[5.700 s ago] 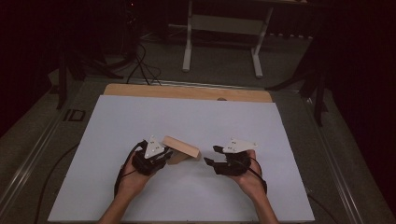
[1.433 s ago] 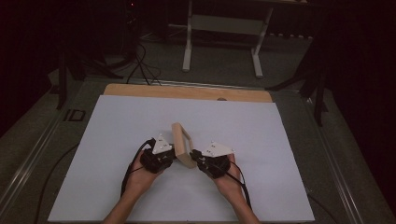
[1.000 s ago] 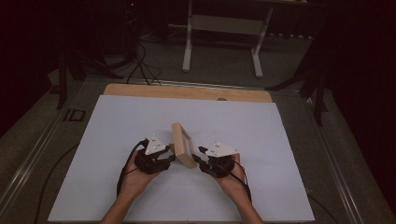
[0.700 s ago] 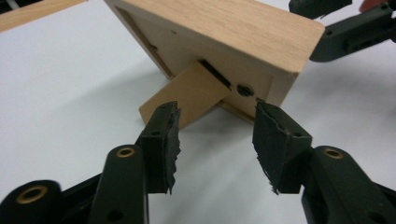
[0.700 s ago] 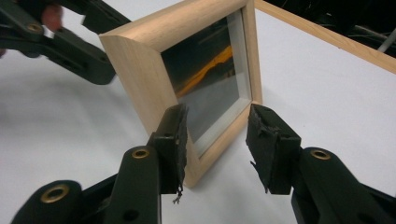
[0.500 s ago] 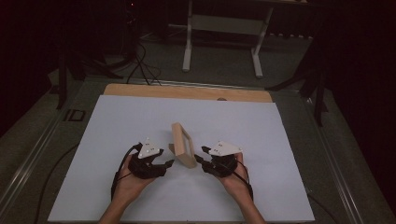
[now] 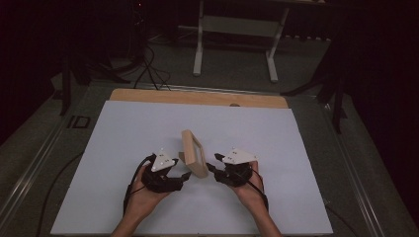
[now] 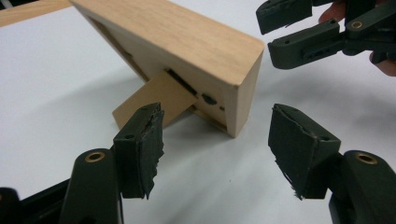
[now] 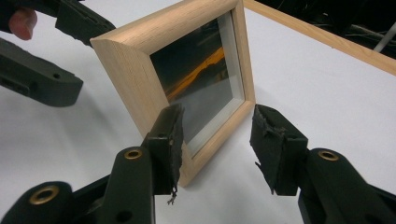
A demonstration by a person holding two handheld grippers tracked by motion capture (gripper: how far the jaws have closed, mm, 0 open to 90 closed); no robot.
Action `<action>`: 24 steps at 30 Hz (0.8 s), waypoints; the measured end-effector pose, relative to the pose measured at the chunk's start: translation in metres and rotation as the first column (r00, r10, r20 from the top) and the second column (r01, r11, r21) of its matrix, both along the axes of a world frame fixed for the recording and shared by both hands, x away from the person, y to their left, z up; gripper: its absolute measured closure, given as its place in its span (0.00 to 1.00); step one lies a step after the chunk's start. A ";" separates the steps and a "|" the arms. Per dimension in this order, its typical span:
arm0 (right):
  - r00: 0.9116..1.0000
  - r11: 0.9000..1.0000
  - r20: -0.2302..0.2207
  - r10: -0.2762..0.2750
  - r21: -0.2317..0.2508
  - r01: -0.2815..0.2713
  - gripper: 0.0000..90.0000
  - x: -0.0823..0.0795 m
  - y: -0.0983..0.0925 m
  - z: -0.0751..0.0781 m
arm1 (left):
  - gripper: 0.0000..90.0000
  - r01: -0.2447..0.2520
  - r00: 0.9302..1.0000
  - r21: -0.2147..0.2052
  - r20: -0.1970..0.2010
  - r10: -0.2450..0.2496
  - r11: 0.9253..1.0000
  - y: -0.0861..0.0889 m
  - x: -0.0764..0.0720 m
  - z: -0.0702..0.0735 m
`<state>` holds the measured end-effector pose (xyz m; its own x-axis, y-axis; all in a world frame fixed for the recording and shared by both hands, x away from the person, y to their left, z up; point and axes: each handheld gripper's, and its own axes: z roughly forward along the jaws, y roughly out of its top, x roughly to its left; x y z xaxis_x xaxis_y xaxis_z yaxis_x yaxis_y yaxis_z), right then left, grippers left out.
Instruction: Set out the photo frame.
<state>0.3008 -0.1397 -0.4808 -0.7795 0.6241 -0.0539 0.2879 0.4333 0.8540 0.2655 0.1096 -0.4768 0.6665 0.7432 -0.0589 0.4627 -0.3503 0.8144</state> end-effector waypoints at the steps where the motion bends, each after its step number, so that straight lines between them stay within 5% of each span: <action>1: 1.000 1.000 0.002 0.000 0.000 0.000 0.59 0.000 0.000 0.000 | 0.39 0.000 1.000 0.000 0.000 0.000 1.000 0.000 0.000 0.000; 24: 1.000 0.999 0.003 -0.026 0.030 0.026 0.57 0.002 -0.009 0.005 | 0.24 -0.110 0.993 -0.018 -0.032 0.110 0.994 -0.031 0.021 0.007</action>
<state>0.3028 -0.1486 -0.4762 -0.7629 0.6455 -0.0369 0.2960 0.3995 0.8676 0.2862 0.0789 -0.4702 0.5784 0.8103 -0.0939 0.5224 -0.2796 0.8055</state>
